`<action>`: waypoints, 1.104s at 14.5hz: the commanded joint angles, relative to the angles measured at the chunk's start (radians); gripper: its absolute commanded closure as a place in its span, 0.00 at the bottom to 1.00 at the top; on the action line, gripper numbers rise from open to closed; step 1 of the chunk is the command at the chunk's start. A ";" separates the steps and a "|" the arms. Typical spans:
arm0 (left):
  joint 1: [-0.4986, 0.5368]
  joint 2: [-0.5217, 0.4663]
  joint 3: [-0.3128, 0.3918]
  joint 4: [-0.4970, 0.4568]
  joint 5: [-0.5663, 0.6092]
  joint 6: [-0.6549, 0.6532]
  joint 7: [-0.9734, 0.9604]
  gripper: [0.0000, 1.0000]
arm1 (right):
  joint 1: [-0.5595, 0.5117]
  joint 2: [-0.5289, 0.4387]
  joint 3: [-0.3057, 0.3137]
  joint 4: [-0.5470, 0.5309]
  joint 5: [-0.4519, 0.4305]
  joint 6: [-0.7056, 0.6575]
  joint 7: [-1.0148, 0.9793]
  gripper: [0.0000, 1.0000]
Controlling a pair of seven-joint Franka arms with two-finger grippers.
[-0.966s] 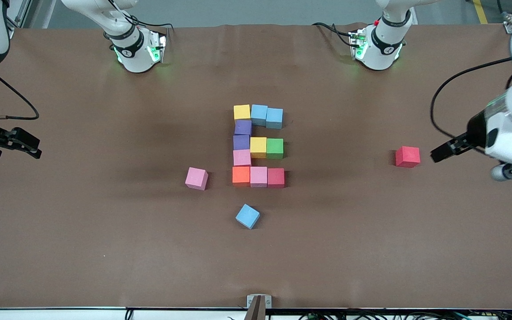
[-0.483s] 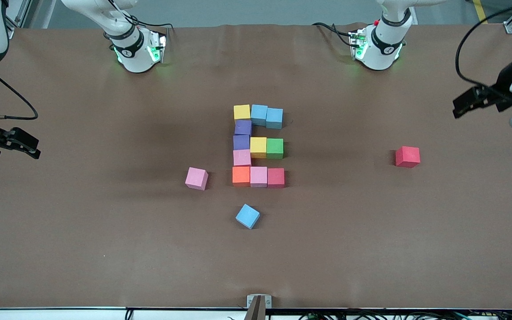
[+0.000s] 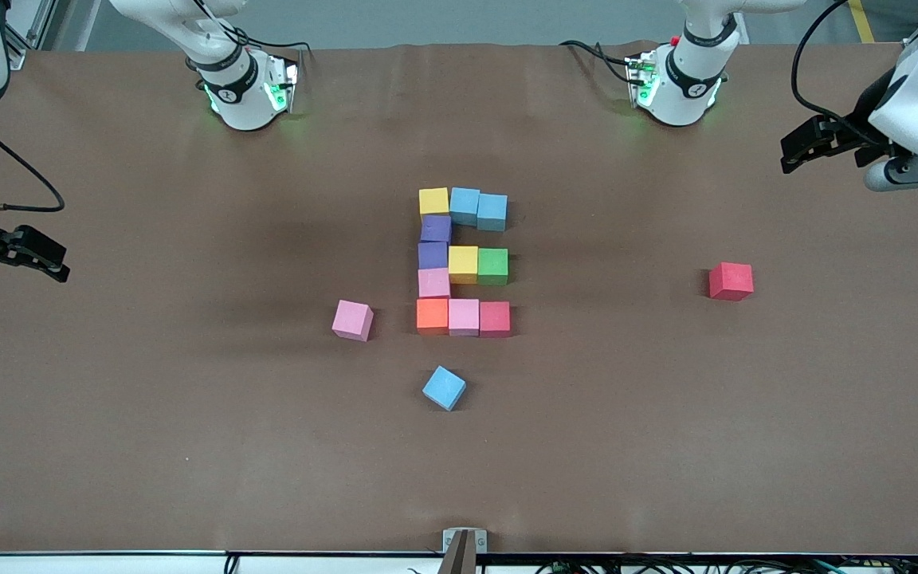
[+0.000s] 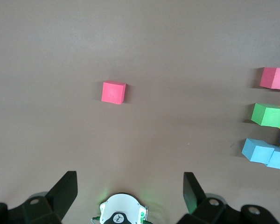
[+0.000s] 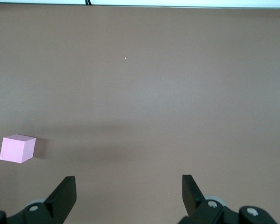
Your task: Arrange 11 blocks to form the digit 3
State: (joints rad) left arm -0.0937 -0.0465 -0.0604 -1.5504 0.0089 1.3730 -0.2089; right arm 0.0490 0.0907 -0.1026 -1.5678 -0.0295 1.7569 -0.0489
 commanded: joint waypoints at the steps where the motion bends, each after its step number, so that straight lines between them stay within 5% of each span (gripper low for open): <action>1: -0.004 -0.030 0.002 -0.048 -0.015 0.044 0.020 0.00 | -0.006 0.006 0.001 0.018 -0.003 -0.016 0.008 0.00; 7: -0.004 -0.024 -0.033 -0.056 -0.004 0.110 0.019 0.00 | -0.100 0.006 0.029 0.026 0.069 -0.016 0.001 0.00; 16: 0.028 0.005 -0.025 -0.053 -0.001 0.172 0.019 0.00 | -0.057 -0.002 0.027 0.015 0.054 -0.089 -0.002 0.00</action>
State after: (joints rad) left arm -0.0785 -0.0462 -0.0857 -1.5899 0.0081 1.5146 -0.2027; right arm -0.0077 0.0907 -0.0757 -1.5566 0.0245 1.6860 -0.0502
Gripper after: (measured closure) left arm 0.000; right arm 0.000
